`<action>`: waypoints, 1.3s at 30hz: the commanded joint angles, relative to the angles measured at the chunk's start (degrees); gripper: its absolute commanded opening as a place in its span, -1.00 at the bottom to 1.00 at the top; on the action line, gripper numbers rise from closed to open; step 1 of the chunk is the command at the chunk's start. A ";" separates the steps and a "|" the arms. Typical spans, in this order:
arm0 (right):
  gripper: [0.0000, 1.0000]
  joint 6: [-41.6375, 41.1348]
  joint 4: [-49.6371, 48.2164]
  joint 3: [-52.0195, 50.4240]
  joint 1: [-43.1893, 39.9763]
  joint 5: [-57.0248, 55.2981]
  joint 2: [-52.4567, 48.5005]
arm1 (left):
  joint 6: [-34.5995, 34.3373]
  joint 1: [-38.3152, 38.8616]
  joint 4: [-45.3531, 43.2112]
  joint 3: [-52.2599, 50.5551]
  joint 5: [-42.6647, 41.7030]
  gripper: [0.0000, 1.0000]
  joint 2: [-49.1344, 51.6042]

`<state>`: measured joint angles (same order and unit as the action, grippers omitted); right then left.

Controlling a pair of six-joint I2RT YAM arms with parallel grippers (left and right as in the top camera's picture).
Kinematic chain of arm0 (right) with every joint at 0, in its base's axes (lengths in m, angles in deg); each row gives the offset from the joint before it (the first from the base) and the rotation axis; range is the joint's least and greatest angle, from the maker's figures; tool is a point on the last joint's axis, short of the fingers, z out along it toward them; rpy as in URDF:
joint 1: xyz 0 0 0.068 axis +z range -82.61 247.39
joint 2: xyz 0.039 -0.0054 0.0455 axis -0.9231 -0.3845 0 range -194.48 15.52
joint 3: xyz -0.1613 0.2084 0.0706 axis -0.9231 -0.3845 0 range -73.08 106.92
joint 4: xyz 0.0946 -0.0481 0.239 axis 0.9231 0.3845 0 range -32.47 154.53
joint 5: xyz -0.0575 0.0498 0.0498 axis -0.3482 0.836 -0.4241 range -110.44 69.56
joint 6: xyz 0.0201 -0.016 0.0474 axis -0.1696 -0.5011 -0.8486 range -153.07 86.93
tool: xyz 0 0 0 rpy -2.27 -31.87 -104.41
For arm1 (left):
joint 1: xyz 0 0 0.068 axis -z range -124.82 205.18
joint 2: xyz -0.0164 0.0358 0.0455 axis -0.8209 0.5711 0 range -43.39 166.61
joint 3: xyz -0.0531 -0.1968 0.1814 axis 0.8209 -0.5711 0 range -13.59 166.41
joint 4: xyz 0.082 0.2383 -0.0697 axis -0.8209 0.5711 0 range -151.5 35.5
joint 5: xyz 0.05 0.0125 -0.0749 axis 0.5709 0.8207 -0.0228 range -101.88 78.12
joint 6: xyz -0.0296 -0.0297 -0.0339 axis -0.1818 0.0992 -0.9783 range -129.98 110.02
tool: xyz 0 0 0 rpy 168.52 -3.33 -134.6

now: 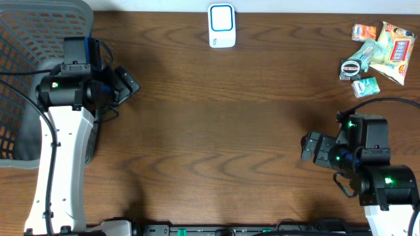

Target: Scan the item barcode

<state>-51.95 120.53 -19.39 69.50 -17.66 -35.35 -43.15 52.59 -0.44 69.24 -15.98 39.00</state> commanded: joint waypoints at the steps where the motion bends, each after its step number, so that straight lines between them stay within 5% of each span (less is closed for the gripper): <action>1: 0.98 -0.83 1.18 -0.26 -0.09 2.14 0.28 | -0.07 -0.28 -0.02 -0.09 0.72 0.96 0.02; 25: 0.98 -0.81 0.35 -0.35 -0.09 1.22 0.09 | -0.07 -0.28 -0.02 -0.09 0.72 0.96 0.02; 39: 0.99 7.63 -15.15 -13.16 -0.09 3.78 9.86 | -0.07 -0.28 0.00 -0.09 0.72 0.96 0.04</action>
<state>-47.29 107.31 -29.40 69.50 -14.92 -29.15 -43.15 52.59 -0.44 69.24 -16.02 39.00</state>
